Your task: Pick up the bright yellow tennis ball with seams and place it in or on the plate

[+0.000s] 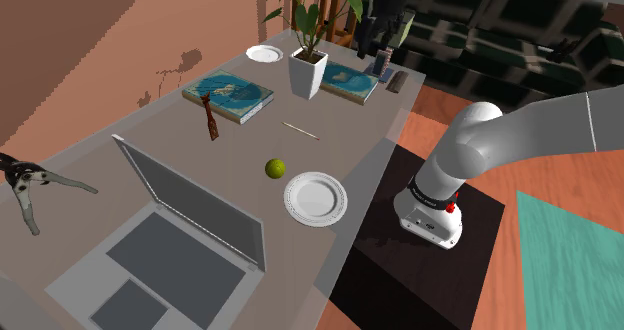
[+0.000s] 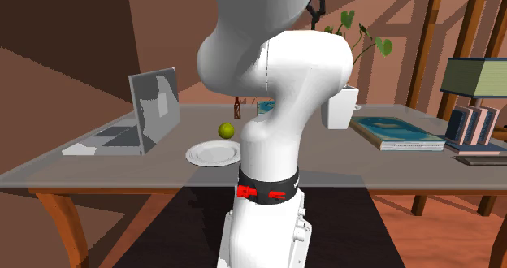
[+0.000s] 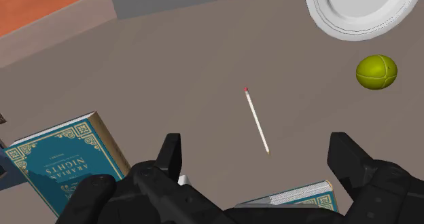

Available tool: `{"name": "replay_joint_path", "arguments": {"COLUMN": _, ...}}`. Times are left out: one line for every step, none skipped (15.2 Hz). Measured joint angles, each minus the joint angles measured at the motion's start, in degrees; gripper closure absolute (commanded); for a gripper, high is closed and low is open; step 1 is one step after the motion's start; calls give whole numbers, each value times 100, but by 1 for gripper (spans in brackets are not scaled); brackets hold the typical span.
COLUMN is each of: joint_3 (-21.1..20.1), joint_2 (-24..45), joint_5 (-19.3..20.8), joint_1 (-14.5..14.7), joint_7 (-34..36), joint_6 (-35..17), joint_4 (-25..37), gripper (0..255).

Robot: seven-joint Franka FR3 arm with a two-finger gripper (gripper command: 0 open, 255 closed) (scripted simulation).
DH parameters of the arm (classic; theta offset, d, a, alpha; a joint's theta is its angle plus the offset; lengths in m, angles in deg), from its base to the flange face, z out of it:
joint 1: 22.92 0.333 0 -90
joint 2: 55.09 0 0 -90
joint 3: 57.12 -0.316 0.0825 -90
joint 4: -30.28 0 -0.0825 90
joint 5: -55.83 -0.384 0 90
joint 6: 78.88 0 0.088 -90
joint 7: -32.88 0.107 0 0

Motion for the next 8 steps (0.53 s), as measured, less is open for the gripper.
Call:
{"name": "replay_joint_path", "arguments": {"joint_3": 0, "joint_2": 0, "joint_5": 0, "joint_1": 0, "joint_7": 0, "joint_6": 0, "joint_4": 0, "gripper": 0}}
{"name": "replay_joint_path", "arguments": {"joint_3": -39, "joint_2": 18, "joint_5": -26, "joint_1": 13, "joint_7": 56, "joint_6": -76, "joint_4": -66, "gripper": 0}}
{"name": "replay_joint_path", "arguments": {"joint_3": -102, "joint_2": 35, "joint_5": -68, "joint_1": 35, "joint_7": 142, "joint_6": -161, "joint_4": -147, "gripper": 0}}
{"name": "replay_joint_path", "arguments": {"joint_3": -175, "joint_2": 80, "joint_5": -118, "joint_1": 62, "joint_7": 244, "joint_6": -286, "joint_4": -241, "gripper": 0}}
{"name": "replay_joint_path", "arguments": {"joint_3": -251, "joint_2": 129, "joint_5": -169, "joint_1": 90, "joint_7": 352, "joint_6": -448, "joint_4": -369, "gripper": 0}}
{"name": "replay_joint_path", "arguments": {"joint_3": -325, "joint_2": 175, "joint_5": -218, "joint_1": 117, "joint_7": 455, "joint_6": -562, "joint_4": -448, "gripper": 0}}
{"name": "replay_joint_path", "arguments": {"joint_3": -404, "joint_2": 239, "joint_5": -269, "joint_1": 147, "joint_7": 565, "joint_6": -715, "joint_4": -552, "gripper": 0}}
{"name": "replay_joint_path", "arguments": {"joint_3": -492, "joint_2": 329, "joint_5": -327, "joint_1": 182, "joint_7": 683, "joint_6": -867, "joint_4": -625, "gripper": 0}}
